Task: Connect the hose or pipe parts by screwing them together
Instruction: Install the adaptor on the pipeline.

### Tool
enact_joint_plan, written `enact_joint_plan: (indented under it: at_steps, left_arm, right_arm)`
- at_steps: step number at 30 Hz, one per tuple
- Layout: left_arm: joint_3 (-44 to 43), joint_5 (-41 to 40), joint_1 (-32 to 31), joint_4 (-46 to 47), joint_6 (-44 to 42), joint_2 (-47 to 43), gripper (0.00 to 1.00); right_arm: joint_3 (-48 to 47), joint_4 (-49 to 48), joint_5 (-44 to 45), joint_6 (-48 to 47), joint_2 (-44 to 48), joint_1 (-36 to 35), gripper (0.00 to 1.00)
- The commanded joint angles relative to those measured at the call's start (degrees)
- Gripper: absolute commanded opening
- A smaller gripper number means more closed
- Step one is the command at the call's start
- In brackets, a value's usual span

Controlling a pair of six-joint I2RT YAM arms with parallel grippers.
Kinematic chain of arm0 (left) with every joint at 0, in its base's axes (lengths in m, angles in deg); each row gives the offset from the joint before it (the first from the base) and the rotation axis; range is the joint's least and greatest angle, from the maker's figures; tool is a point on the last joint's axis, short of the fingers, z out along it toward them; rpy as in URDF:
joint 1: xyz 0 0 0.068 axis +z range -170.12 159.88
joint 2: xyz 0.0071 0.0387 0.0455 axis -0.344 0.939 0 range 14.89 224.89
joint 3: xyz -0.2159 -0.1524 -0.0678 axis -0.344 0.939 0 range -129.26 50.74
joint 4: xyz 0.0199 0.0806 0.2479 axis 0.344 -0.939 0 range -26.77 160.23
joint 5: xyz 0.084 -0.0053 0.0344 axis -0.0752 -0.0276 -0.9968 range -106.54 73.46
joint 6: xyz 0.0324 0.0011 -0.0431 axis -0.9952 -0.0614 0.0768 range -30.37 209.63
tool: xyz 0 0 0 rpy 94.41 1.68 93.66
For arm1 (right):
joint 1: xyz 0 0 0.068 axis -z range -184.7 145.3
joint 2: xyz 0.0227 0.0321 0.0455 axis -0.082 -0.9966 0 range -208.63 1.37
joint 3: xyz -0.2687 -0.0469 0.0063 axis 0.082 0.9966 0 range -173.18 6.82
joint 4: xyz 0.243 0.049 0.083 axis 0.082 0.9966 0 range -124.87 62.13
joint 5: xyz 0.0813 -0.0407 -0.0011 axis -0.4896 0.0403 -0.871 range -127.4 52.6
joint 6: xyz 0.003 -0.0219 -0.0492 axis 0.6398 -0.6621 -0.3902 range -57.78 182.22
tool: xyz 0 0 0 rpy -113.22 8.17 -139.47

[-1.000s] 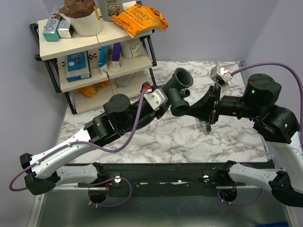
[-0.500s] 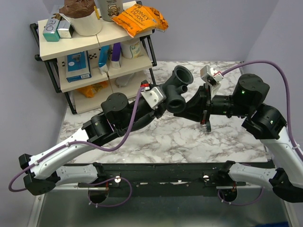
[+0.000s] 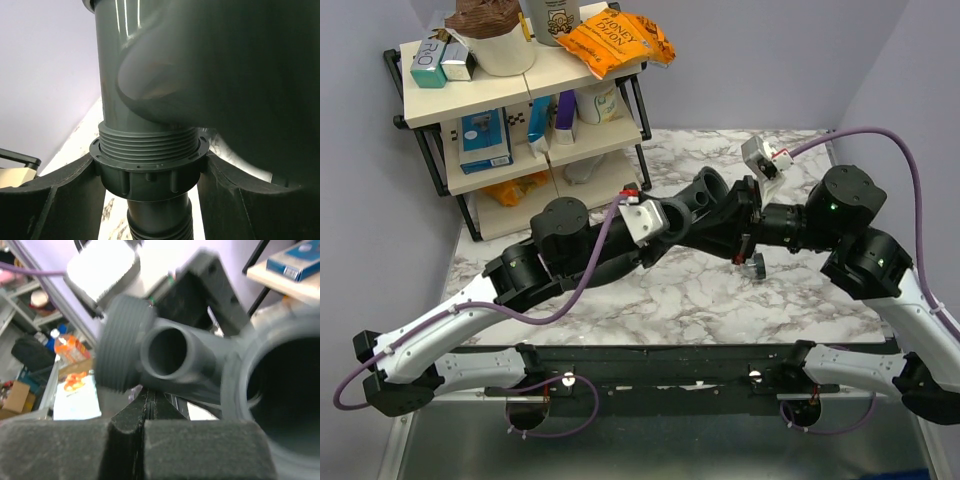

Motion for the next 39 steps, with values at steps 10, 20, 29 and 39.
enact_joint_plan:
  at_steps: [10,20,29,39]
  left_arm:
    - [0.3,4.3,-1.5,-11.8,-3.3,1.6,0.00]
    - [-1.5,18.3,-1.4,-18.6,-5.8,0.4,0.00]
    - [-2.7,19.9,-1.4,-21.4,-6.4,-1.5,0.00]
    - [-2.4,25.0,-1.0,-22.3,-1.9,-1.2,0.00]
  right_arm:
    - [-1.5,-4.7,29.8,-3.4,-1.2,-12.5,0.01]
    - [-17.3,11.4,36.2,-8.2,-9.8,-12.5,0.01]
    - [-18.0,16.2,38.4,-10.5,-8.0,-12.5,0.01]
    - [-17.9,13.7,23.7,-13.3,-2.4,-12.6,0.01]
